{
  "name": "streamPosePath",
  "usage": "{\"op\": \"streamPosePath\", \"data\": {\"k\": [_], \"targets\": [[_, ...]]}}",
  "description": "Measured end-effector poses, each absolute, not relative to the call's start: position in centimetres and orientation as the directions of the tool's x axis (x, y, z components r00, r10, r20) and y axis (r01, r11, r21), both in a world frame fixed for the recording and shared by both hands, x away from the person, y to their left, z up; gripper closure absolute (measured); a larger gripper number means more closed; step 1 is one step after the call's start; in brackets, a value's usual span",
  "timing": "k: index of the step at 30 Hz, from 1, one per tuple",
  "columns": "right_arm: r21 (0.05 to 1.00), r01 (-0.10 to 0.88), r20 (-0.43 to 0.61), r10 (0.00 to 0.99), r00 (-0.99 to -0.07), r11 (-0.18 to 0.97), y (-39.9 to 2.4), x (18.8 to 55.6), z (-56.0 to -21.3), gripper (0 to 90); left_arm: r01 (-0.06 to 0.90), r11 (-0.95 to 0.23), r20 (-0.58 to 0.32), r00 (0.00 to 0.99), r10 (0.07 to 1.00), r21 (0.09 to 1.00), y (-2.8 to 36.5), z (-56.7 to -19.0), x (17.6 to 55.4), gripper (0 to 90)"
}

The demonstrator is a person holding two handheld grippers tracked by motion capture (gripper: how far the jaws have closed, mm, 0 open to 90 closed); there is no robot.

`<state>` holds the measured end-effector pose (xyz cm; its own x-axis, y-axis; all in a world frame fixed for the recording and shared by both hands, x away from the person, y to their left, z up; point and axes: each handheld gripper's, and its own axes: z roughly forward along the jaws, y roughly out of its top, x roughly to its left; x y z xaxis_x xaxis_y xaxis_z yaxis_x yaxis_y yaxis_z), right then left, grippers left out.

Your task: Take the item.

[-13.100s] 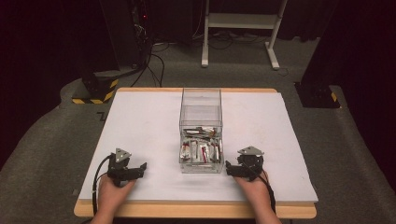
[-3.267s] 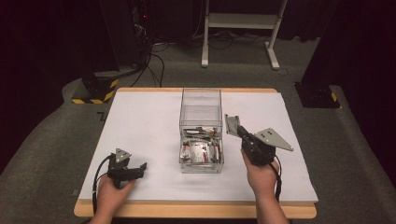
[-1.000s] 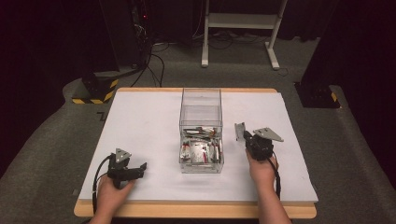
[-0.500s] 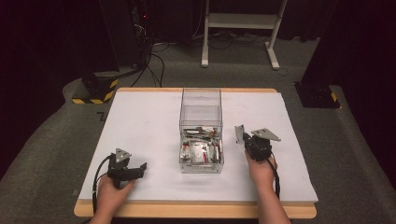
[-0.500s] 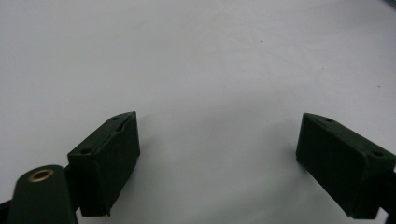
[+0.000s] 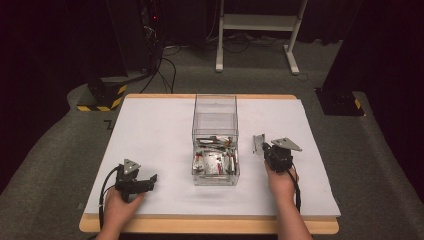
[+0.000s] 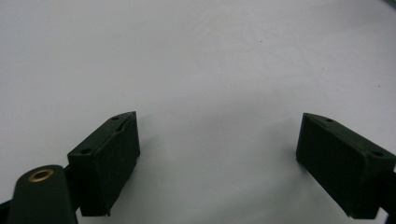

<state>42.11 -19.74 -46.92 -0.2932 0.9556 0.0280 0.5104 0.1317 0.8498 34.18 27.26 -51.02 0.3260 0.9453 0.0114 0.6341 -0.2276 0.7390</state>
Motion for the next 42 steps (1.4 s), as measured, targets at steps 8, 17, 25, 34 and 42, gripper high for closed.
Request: {"op": "streamPosePath", "data": {"k": [8, 17, 25, 34, 42], "targets": [[0.838, 0.534, 0.036, 0.964, -0.262, 0.114, -20.8, 42.5, -47.4, 90.0, 0.634, -0.227, 0.011, 0.326, 0.945, 0.739, 27.3, -51.0, 34.2, 13.7], [0.821, 0.56, 0.031, 0.972, -0.234, 0.109, -21.6, 42.8, -48.1, 89.5, 0.634, -0.228, 0.011, 0.326, 0.945, 0.739, 27.3, -51.0, 34.2, 13.7], [0.806, 0.583, 0.028, 0.977, -0.213, 0.104, -22.0, 43.1, -48.6, 87.9, 0.634, -0.228, 0.011, 0.327, 0.945, 0.739, 27.3, -51.0, 34.2, 13.7], [0.809, 0.579, 0.019, 0.98, -0.2, 0.102, -22.2, 43.0, -48.4, 77.7, 0.634, -0.228, 0.011, 0.326, 0.945, 0.739, 27.3, -51.0, 34.2, 13.7], [0.819, 0.565, 0.001, 0.984, -0.178, 0.101, -22.3, 42.8, -48.0, 68.7, 0.634, -0.228, 0.011, 0.326, 0.945, 0.739, 27.3, -51.0, 34.2, 13.7]]}}
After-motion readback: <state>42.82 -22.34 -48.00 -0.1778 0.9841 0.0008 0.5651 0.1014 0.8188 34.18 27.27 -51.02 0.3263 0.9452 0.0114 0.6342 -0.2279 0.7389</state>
